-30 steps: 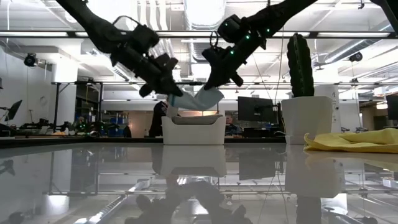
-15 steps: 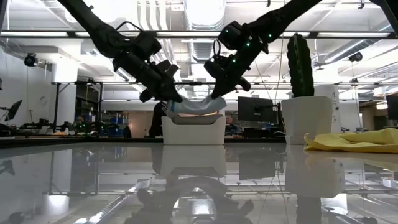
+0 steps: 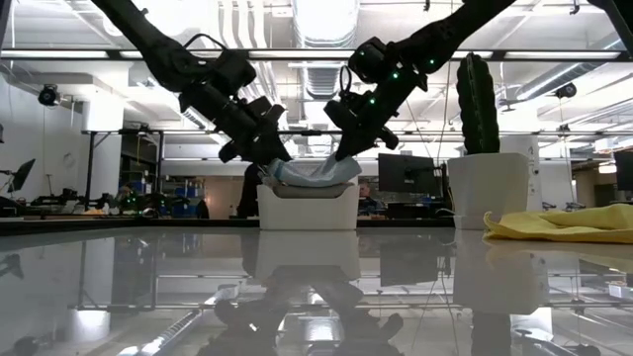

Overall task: Fold microfiber towels
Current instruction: Put the light blue cloth into the bin

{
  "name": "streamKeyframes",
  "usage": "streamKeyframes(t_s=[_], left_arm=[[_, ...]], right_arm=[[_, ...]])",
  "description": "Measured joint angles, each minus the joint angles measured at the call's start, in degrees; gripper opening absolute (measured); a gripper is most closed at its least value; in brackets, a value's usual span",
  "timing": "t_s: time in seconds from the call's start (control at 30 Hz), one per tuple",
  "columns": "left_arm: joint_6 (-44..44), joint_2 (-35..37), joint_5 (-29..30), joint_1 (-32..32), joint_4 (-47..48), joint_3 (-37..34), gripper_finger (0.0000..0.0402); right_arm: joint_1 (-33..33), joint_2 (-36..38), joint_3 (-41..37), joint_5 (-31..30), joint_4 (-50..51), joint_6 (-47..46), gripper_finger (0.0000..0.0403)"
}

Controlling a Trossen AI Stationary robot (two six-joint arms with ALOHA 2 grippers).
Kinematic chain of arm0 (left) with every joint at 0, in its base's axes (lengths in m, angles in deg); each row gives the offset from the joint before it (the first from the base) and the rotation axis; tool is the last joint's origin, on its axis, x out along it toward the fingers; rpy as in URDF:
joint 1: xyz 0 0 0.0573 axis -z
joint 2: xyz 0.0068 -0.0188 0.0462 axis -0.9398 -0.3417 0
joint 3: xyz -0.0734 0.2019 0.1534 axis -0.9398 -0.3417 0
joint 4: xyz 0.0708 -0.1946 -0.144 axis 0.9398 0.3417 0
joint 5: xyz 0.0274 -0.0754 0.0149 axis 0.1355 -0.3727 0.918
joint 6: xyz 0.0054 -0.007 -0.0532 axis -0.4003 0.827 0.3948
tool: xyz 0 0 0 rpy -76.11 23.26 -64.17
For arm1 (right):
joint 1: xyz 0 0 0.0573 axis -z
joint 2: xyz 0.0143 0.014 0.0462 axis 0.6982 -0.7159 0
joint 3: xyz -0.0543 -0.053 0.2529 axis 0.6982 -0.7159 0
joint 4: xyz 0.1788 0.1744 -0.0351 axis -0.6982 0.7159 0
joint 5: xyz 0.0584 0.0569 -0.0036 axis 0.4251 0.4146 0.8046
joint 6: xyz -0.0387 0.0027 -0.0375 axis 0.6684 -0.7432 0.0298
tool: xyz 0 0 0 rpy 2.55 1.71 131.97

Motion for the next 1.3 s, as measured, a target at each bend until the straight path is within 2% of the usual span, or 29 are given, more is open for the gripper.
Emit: streamKeyframes(t_s=[0.23, 0.43, 0.6, 0.77, 1.0, 1.3], left_arm=[[-1.08, 1.67, 2.64, 0.0, 1.25, -0.02, 0.0188], [-5.33, 5.53, 5.25, 0.01, 3.17, -0.04, 0.0189], [-10.58, 7.94, 5.04, 1.05, 3.13, 0.0, 0.0175], [-12.81, 8.01, 2.03, 1.38, 4.59, 1.27, 0.0115], [-15.23, 4.67, -0.64, 1.62, 6.56, 2.84, 0.0009], [-15.45, -2.77, -0.25, 1.81, 6.65, 4.44, 0.0007]], right_arm=[[0.39, 0.0, -1.2, -0.01, -0.22, -0.02, 0.0092], [1.5, 0.27, -1.22, -0.04, 0.78, 0.95, 0.014], [1.88, 1.99, -0.27, 0.05, 2.98, 2.55, 0.0154], [1.97, 4.08, 1.77, 0.04, 10.01, 4.05, 0.0128], [2.13, 2.86, 2.43, 0.07, 13.83, 5.13, 0.0025], [2.36, -2.17, 2.38, 0.18, 10.72, 4.83, 0.0009]])
